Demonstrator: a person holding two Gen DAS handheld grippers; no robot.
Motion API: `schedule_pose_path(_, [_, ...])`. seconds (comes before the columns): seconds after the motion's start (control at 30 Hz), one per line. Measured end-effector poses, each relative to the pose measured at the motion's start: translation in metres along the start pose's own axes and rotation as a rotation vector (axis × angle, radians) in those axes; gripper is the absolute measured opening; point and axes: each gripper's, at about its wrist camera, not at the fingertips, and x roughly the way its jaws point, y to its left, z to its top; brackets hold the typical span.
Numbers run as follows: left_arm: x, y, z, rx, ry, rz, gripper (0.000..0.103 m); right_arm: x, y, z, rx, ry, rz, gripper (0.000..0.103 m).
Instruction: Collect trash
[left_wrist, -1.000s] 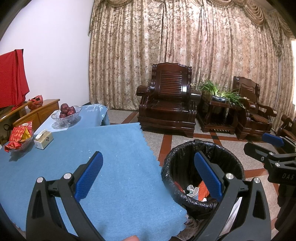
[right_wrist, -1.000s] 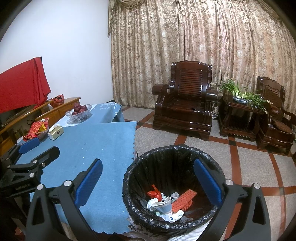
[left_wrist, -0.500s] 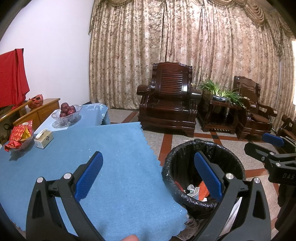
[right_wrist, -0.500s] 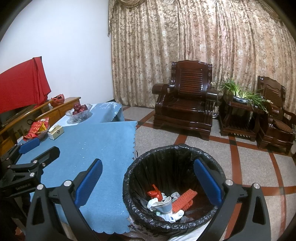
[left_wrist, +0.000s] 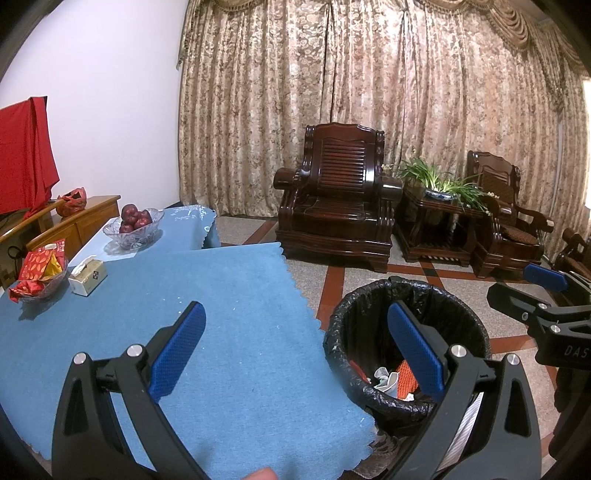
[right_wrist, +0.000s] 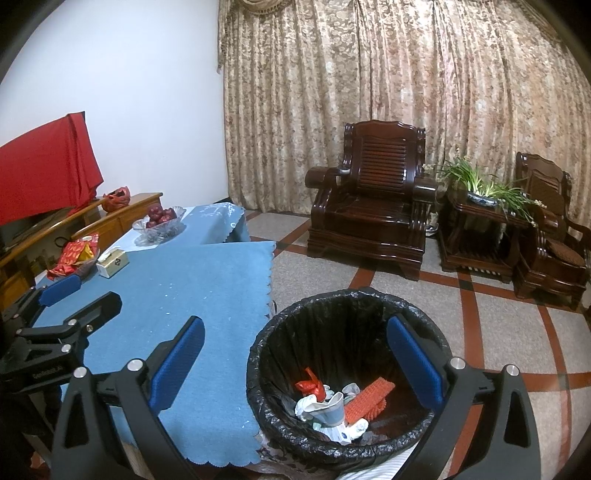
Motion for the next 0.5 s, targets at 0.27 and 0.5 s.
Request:
schedule_pose_path(0.27, [-0.0004, -0.0001, 0.0010, 0.001, 0.001, 0.000, 0.096, -0.0001, 0.0005, 0.0006, -0.002, 0.000, 0.001, 0.097])
schedule_pose_path(0.5, [-0.0008, -0.0005, 0.0021, 0.000, 0.003, 0.000, 0.096, 0.0009, 0.0036, -0.0030, 0.000, 0.005, 0.002, 0.097])
